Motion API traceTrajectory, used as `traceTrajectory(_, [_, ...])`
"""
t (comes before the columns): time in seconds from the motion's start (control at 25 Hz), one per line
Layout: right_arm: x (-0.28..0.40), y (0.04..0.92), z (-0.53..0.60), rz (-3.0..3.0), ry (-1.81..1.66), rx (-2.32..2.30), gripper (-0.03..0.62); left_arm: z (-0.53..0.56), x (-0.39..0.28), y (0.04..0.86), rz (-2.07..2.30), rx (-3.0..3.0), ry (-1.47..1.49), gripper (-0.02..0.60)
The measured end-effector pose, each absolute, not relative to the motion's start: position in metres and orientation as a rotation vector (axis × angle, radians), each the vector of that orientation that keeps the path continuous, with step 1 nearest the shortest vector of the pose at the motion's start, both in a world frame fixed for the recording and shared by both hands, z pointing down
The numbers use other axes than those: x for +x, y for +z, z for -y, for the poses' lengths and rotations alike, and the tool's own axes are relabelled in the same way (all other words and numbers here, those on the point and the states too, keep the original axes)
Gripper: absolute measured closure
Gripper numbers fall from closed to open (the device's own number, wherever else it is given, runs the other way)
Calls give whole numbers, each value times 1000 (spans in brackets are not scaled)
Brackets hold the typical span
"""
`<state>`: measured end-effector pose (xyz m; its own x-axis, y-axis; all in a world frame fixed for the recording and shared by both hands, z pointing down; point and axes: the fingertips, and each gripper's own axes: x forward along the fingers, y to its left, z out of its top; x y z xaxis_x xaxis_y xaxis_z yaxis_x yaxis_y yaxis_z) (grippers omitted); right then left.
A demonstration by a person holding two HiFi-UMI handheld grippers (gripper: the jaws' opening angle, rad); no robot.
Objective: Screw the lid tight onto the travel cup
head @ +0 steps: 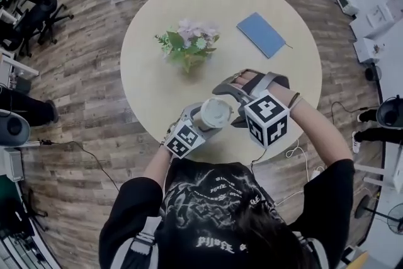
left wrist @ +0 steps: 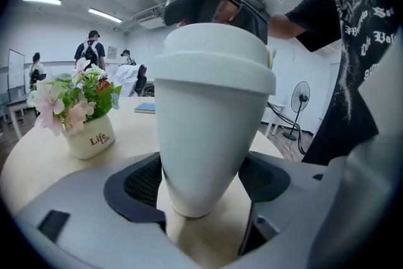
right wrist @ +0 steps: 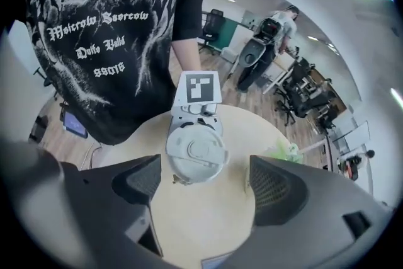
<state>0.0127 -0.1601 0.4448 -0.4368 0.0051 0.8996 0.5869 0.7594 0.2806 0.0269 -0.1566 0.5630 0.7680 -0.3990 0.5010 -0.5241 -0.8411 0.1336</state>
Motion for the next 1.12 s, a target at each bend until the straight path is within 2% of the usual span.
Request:
traceTrajectory(0.56, [1, 472, 152, 1649, -869, -805, 135, 164, 37, 567, 626, 2739, 644, 190])
traceTrajectory(0.6, [2, 475, 150, 1640, -868, -818, 143, 165, 37, 567, 629, 2737, 631, 190])
traceTrajectory(0.68, [4, 479, 147, 1628, -850, -836, 201, 166, 37, 567, 635, 2735, 621, 186])
traceTrajectory(1.12, [-5, 481, 139, 1680, -655, -708, 204, 162, 33, 570, 673, 2739, 635, 184])
